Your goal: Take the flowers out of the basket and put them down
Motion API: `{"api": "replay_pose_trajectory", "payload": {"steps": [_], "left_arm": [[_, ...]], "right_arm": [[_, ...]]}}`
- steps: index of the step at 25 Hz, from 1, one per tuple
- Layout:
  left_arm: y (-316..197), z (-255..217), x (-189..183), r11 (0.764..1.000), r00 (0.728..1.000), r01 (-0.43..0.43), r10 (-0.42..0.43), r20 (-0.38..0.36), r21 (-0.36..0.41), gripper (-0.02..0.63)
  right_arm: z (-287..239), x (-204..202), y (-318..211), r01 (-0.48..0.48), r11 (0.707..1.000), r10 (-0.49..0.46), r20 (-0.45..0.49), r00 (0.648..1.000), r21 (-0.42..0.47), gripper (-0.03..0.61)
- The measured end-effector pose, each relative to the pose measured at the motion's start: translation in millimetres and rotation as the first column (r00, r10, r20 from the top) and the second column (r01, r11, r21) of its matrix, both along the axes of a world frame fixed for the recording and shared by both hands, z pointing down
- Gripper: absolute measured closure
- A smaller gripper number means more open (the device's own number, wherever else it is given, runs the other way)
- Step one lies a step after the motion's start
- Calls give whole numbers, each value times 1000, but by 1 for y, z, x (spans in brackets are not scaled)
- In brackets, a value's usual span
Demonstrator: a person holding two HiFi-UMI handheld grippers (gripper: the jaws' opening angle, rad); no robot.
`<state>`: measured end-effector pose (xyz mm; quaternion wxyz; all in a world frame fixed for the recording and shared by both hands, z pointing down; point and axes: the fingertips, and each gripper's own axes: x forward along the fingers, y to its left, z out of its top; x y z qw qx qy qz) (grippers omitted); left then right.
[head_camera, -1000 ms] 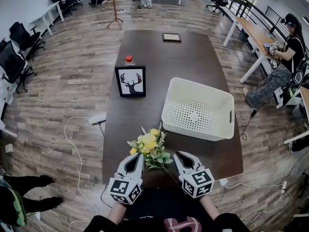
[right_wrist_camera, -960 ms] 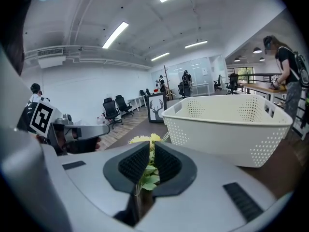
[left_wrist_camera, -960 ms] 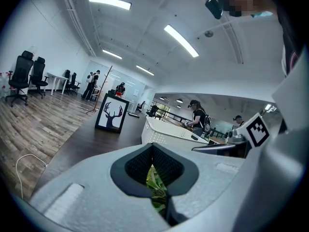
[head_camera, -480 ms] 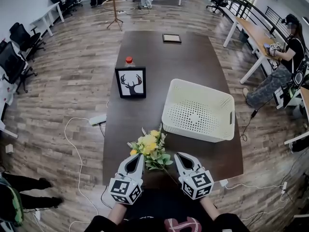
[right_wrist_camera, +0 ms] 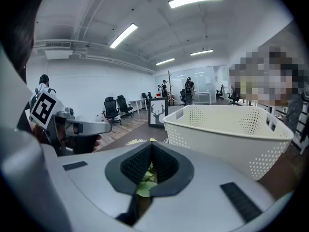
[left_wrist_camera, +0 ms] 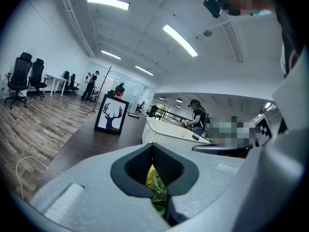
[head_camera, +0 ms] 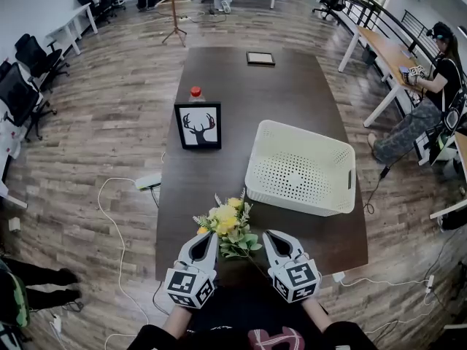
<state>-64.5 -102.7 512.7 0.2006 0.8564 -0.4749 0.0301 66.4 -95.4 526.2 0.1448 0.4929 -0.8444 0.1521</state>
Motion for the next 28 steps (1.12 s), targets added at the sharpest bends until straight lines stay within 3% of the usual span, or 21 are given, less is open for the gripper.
{"api": "replay_pose_trajectory", "payload": {"steps": [28], "left_arm": [[2,2,-4,1000,998,7,-8,66,19,606]], "right_arm": [[8,-5,5,55,998,-54,-94,994,15,572]]}}
